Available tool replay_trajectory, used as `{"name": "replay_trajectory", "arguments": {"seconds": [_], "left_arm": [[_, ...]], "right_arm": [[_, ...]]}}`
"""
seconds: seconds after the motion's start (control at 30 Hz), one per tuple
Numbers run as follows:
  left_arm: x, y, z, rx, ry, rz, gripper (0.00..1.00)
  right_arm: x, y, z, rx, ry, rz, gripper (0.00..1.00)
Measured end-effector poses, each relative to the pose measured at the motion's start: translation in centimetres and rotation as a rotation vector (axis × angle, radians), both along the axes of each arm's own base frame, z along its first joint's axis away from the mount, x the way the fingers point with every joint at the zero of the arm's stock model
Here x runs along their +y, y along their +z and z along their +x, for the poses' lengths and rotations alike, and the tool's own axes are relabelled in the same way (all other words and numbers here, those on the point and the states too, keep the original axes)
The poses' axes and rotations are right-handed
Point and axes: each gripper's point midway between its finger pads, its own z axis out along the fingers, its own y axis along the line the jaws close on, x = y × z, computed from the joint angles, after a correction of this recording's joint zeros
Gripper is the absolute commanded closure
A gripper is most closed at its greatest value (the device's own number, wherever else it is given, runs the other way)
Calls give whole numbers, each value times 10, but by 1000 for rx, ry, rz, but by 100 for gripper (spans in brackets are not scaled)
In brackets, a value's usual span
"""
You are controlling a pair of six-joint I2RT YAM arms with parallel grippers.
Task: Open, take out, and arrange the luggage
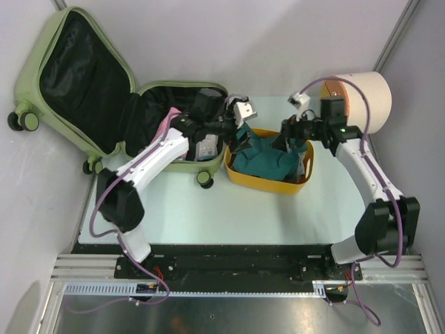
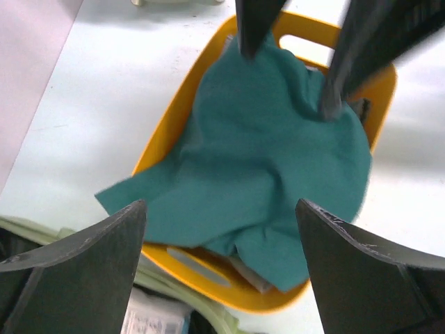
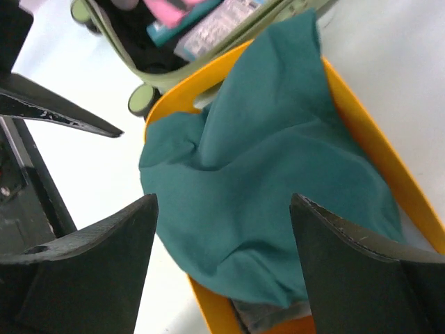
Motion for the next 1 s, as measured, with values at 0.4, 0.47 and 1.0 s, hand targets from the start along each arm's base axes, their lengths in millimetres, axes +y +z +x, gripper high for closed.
{"name": "replay_trajectory", "arguments": {"seconds": [0.4, 0.47, 1.0], "left_arm": [[-34, -147, 26, 205, 19, 207, 4], [-32, -165, 29, 214, 32, 237, 4], [9, -29, 34, 134, 192, 89, 4]], "right_arm": [[-26, -120, 2, 146, 123, -338, 5], [-30, -126, 4, 133, 137, -363, 5], [-31, -130, 9, 110, 123, -393, 1]]}}
